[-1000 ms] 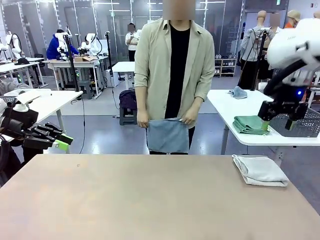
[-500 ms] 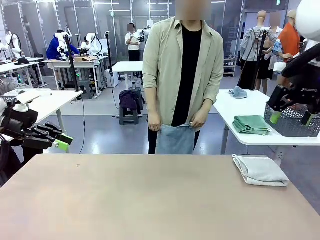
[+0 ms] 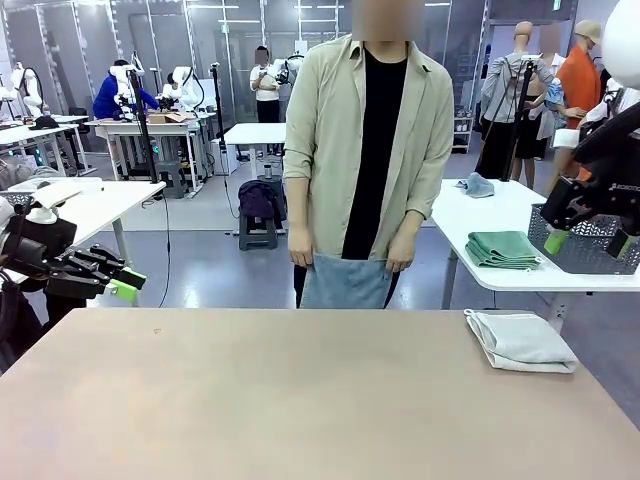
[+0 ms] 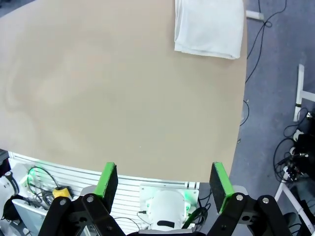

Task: Fold the towels and place them in the basket.
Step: Place the folded Towel with hook on the right side of the table, then when a person lays out a Towel with hook on the table, fold it in half twice.

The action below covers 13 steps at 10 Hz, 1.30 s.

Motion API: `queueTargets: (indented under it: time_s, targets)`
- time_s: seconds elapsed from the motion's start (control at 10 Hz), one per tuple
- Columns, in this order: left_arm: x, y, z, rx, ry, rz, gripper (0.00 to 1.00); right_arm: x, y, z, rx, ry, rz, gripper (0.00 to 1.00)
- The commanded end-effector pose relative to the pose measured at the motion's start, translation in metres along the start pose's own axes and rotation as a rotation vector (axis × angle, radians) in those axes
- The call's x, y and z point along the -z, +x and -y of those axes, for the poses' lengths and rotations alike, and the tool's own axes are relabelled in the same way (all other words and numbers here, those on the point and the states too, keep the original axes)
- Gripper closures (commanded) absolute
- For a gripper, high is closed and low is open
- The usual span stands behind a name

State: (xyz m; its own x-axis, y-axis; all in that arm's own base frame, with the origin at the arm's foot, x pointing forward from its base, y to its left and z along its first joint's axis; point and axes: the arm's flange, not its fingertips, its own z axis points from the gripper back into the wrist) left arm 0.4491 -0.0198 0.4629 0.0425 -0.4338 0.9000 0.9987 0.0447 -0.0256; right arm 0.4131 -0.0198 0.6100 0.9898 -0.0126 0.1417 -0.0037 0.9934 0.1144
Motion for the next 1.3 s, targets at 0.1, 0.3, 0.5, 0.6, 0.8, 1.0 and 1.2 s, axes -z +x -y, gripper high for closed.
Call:
queueTargets:
  time_s: [0.1, 0.3, 0.5, 0.6, 0.8, 1.0, 1.2]
  targets:
    - [-0.0025, 0.0008, 0.0007, 0.017, -0.012, 0.006, 0.58, -0.0035, -0.0002, -0.0002, 0.002, 0.000, 0.004, 0.06]
    - [-0.0025, 0.0008, 0.0007, 0.017, -0.012, 0.006, 0.58, -0.0035, -0.0002, -0.0002, 0.002, 0.000, 0.004, 0.06]
    - [-0.0025, 0.0008, 0.0007, 0.017, -0.012, 0.006, 0.58, -0.0035, -0.0002, -0.0002, 0.002, 0.000, 0.004, 0.06]
    - [-0.0025, 0.0008, 0.0007, 0.017, -0.012, 0.006, 0.58, -0.0035, -0.0002, -0.0002, 0.002, 0.000, 0.004, 0.06]
    - [-0.0025, 0.0008, 0.0007, 0.017, -0.012, 0.006, 0.58, -0.0035, -0.0002, -0.0002, 0.002, 0.000, 0.004, 0.06]
    - [-0.0025, 0.0008, 0.0007, 0.017, -0.012, 0.006, 0.58, -0.0035, -0.0002, -0.0002, 0.002, 0.000, 0.004, 0.06]
    - [-0.0025, 0.0008, 0.0007, 0.017, -0.012, 0.006, 0.58, -0.0035, -0.0002, -0.0002, 0.002, 0.000, 0.004, 0.06]
